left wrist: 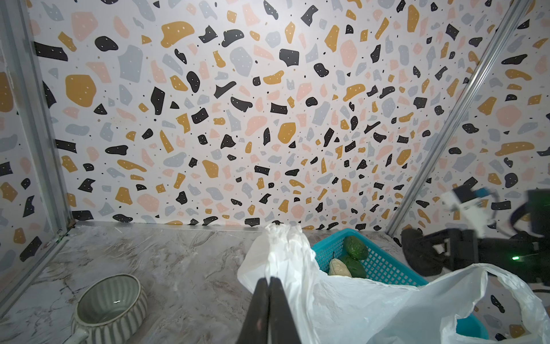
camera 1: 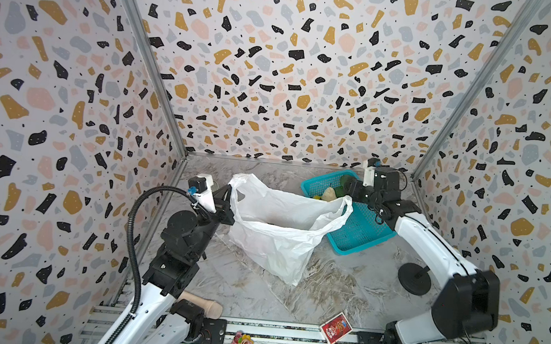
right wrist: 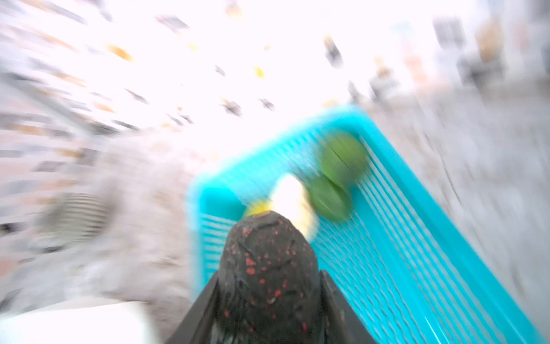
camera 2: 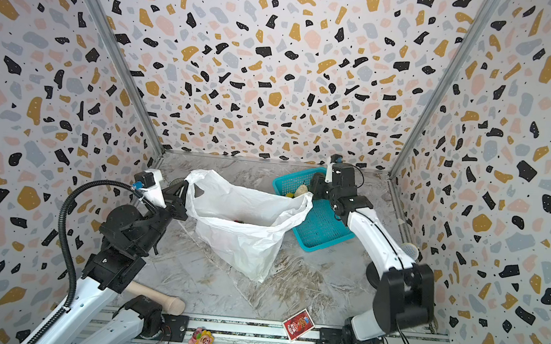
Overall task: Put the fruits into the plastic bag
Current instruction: 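Carry the dark fruit into the bag and open the right gripper, then move the right gripper back over the basket down to the purple eggplant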
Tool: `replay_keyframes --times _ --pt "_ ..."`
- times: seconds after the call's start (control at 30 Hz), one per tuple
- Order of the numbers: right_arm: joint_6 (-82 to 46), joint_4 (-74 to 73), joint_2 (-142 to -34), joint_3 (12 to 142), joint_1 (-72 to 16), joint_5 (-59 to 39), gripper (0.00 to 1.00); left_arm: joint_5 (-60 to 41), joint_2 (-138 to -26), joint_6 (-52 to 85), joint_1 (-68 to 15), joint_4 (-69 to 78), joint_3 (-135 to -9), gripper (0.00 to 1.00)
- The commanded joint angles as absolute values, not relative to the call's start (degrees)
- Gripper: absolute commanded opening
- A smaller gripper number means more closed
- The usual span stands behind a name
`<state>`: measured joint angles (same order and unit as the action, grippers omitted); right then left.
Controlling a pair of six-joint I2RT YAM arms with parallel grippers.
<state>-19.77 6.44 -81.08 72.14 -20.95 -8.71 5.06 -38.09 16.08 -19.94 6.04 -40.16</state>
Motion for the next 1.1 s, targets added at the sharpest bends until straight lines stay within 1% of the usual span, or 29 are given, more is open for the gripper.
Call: replay_keyframes --times 0.0,0.07,0.13,0.23,0.37,0.47,0.5,0.57,0.63,0.67,0.77,0.87,1.0,1.07 --pt "-14.33 -1.1 -76.97 74.8 -26.13 -17.13 0.18 5.85 -38.38 16.34 -19.81 9.96 -39.38 0.0" --pt "-13.71 -0.01 -77.29 76.04 -29.38 -20.36 0.18 5.8 -38.74 16.6 -19.78 10.41 -39.38 0.0" --pt "-13.0 1.33 -77.93 76.08 -33.28 -21.07 0.18 5.8 -39.09 16.78 -19.8 10.54 -39.59 0.0" --pt "-12.88 2.3 -79.24 73.59 -38.25 -19.84 0.2 5.89 -39.38 16.98 -19.85 10.38 -39.73 0.0" --pt "-17.66 2.81 -81.75 69.11 -41.91 -18.73 0.22 5.63 -39.29 17.23 -19.78 10.14 -39.64 0.0" --pt "-19.0 5.28 -83.29 68.09 -43.82 -18.05 0.26 5.8 -39.07 17.32 -19.77 9.78 -39.57 0.0" --pt "-19.27 5.82 -83.57 67.97 -44.15 -17.79 0.3 5.8 -39.02 17.34 -19.79 9.76 -39.53 0.0" --pt "-19.93 6.21 -83.18 67.65 -44.56 -15.83 0.53 5.89 -38.99 17.32 -19.86 9.6 -39.39 0.0" --pt "-20.13 6.73 -82.47 67.88 -44.56 -12.57 0.65 6.02 -39.08 17.42 -19.77 9.58 -39.29 0.0" --pt "-20.0 6.81 -82.03 68.23 -44.56 -10.58 0.68 6.23 -39.24 17.52 -19.77 9.68 -39.29 0.0" --pt "-18.79 5.59 -80.7 68.9 -44.28 -5.5 0.74 7.09 -39.44 18.31 -19.76 9.67 -39.03 0.0" --pt "-17.41 1.87 -79.1 69.1 -43.17 -2.12 0.78 7.55 -39.21 19.15 -19.82 9.36 -38.42 0.0" --pt "-18.4 -4.4 -76.75 68.91 -39.22 -0.38 0.78 8.64 -38.51 19.31 -19.71 8.3 -38.07 0.0" --pt "-20.2 -7.94 -75.4 68.48 -35.42 -0.47 0.78 10.04 -38.71 18.48 -19.83 7.46 -38.66 0.0"
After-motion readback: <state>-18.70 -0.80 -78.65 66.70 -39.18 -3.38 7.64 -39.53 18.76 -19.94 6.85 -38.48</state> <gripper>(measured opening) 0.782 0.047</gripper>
